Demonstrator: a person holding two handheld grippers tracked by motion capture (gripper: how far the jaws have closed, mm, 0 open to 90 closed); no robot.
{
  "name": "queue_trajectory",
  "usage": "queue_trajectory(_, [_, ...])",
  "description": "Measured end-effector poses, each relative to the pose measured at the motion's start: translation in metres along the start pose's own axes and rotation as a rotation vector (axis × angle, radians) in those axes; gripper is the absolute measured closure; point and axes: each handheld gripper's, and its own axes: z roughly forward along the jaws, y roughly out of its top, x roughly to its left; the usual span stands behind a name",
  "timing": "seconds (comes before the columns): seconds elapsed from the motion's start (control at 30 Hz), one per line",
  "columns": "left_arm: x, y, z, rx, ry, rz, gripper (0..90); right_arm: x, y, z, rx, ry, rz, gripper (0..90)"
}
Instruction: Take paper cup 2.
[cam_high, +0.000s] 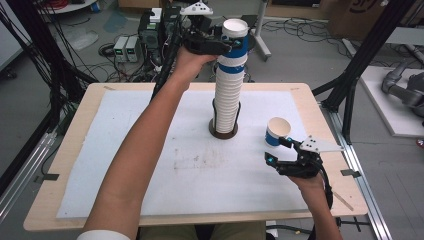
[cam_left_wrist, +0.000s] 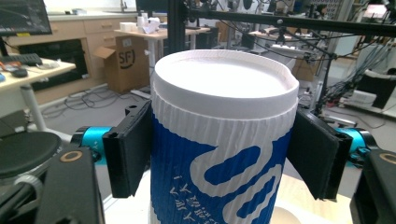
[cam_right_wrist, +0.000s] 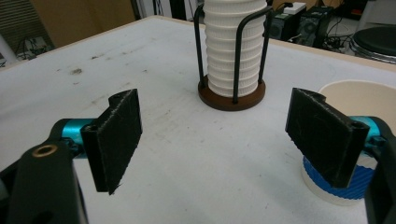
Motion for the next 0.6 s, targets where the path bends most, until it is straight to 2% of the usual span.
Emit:
queue_trajectory(0.27, [0.0,0.016,-0.011,-0.055,0.008,-0.01,27.6,0.001,0.001,0.0,-0.004,0.001,-0.001,18.9])
queue_trajectory(0.6, [-0.001,0.028,-0.03,-0.121,0.001,-0.01,27.7,0.002,0.001,0.002,-0.001,0.009,-0.003,18.9])
